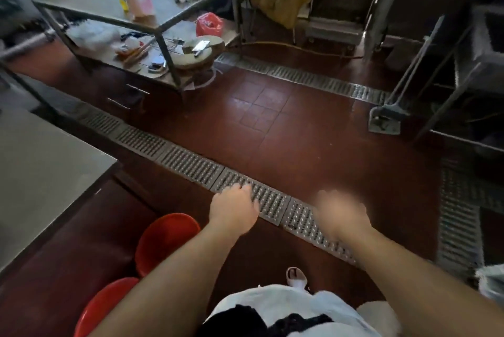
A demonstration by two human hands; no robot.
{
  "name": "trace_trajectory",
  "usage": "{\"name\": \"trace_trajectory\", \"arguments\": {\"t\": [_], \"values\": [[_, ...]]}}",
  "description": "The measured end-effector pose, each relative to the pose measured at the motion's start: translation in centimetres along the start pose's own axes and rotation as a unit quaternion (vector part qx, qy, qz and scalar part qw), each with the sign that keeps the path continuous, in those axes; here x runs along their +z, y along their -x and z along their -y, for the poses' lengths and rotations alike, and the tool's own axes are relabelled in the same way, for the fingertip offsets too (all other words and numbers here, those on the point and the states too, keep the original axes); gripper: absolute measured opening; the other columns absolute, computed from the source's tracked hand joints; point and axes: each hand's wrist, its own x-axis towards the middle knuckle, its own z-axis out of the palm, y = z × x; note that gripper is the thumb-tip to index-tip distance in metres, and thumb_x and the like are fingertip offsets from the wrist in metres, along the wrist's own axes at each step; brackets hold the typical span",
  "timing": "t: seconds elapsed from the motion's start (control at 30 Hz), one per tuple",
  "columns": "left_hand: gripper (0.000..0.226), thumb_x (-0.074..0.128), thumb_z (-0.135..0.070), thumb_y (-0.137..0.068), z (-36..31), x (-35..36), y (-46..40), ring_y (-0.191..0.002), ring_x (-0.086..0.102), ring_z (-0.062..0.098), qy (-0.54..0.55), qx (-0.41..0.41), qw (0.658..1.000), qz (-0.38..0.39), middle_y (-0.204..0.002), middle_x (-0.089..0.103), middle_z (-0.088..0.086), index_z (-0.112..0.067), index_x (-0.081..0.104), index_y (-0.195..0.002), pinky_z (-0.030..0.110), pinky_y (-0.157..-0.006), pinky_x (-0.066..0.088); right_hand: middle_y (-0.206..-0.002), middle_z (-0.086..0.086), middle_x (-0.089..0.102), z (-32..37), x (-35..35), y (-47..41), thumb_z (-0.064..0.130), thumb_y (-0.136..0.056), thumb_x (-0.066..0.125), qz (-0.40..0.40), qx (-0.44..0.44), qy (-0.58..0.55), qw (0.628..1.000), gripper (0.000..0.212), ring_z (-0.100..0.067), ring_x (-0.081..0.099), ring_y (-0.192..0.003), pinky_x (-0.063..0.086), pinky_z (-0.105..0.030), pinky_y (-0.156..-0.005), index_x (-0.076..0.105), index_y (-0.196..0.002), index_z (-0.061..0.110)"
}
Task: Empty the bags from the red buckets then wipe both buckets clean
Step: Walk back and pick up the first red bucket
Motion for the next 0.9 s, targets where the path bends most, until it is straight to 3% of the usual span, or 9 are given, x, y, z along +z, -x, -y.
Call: {"name": "trace_trajectory", "arguments": {"t": [0.2,0.5,0.73,0.9], "values": [[0.04,0.043,-0.05,-0.102,2.1,-1.8,-4.8,-0.118,0.06,0.027,0.022,-0.121,0.992,-0.021,-0.126,0.063,0.0,-0.026,0.058,-0.129,0.044,-0.095,0.049,-0.129,0.001,0.055,5.0,-5.7,-10.2,0.05,-0.099,0.034,-0.01,-0.152,0.055,0.987,0.039,-0.027,0.049,-0.121,0.042,-0.051,-0.094,0.046,-0.129,0.028],[0.037,0.045,-0.049,-0.102,12.4,-1.7,-5.7,-0.116,0.062,0.03,0.063,-0.297,0.952,-0.02,-0.123,0.063,0.003,-0.024,0.058,-0.126,0.044,-0.092,0.049,-0.135,0.002,0.051,20.7,-7.7,-17.1,0.043,-0.097,0.035,0.031,-0.335,0.15,0.93,0.039,-0.025,0.045,-0.125,0.039,-0.05,-0.099,0.044,-0.132,0.029],[0.035,0.043,-0.046,-0.103,22.0,-1.9,-4.6,-0.12,0.059,0.031,0.108,-0.403,0.908,-0.037,-0.127,0.063,0.005,-0.022,0.056,-0.125,0.044,-0.097,0.047,-0.135,0.003,0.051,32.8,-8.5,-19.5,0.036,-0.093,0.035,0.044,-0.414,0.198,0.888,0.04,-0.024,0.044,-0.128,0.037,-0.051,-0.099,0.046,-0.131,0.029],[0.036,0.044,-0.046,-0.101,26.3,-1.2,-1.5,-0.119,0.062,0.031,0.135,-0.498,0.855,-0.05,-0.126,0.066,0.004,-0.023,0.059,-0.123,0.045,-0.097,0.047,-0.136,0.002,0.051,40.5,-7.2,-20.3,0.043,-0.094,0.034,0.055,-0.478,0.246,0.841,0.043,-0.025,0.044,-0.13,0.037,-0.053,-0.1,0.047,-0.132,0.029]]}}
